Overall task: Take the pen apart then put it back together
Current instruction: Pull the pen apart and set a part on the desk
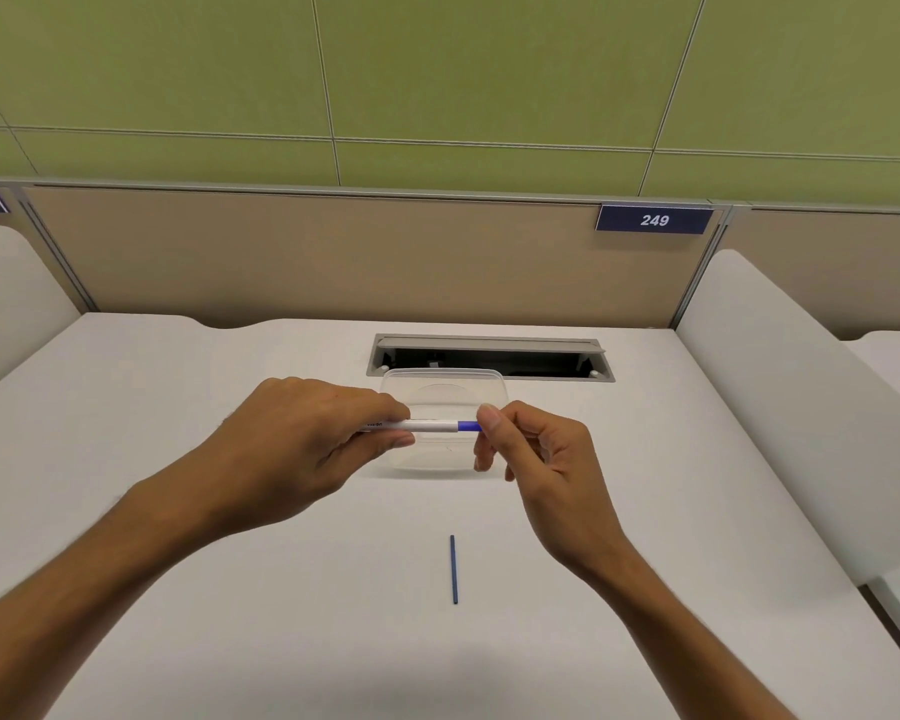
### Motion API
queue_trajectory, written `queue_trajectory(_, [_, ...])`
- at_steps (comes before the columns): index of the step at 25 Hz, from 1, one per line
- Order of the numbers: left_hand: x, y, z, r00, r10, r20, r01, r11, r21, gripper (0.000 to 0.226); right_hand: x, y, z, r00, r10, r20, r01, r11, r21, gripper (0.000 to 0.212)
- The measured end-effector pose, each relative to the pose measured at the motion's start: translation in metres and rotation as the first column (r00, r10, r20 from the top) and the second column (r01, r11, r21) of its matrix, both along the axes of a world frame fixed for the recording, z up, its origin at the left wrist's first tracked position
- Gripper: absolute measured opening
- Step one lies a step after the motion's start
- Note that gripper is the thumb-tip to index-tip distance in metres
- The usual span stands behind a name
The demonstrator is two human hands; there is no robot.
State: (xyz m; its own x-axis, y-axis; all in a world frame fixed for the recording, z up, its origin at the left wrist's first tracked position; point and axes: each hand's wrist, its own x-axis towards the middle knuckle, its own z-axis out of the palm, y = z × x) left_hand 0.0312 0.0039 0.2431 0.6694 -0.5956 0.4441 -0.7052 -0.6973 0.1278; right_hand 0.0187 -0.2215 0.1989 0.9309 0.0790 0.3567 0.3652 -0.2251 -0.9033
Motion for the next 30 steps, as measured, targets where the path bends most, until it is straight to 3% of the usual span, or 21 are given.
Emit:
queue_trajectory(8, [0.0021,0.0010,-0.0014,0.999,-0.015,-0.041,0.013,0.998,-0.066,0.029,0.0004,-0.0064,0.0000,0.998,0.061,-0.026,-0.059,0.997,0.057,0.011])
queue_trajectory(15, [0.0014,0.0006,-0.0012,1.000,-0.009,0.024,0.009,1.000,-0.005,0.029,0.0008,-0.0066,-0.0015,0.999,0.037,-0.039,-0.033,0.996,0.088,0.015])
queue_trajectory(21, [-0.0005,-0.0002,-0.0038,0.999,-0.011,0.041,0.010,1.000,0.021,0.030,0.0006,-0.0037,-0.0026,0.996,0.081,-0.048,-0.076,0.991,0.111,0.039])
queue_trajectory(30, [0.0008,0.0005,-0.0040,1.000,-0.013,0.009,0.013,0.999,-0.053,0.026,-0.0021,-0.0095,0.0052,0.993,0.103,-0.052,-0.098,0.991,0.091,0.018])
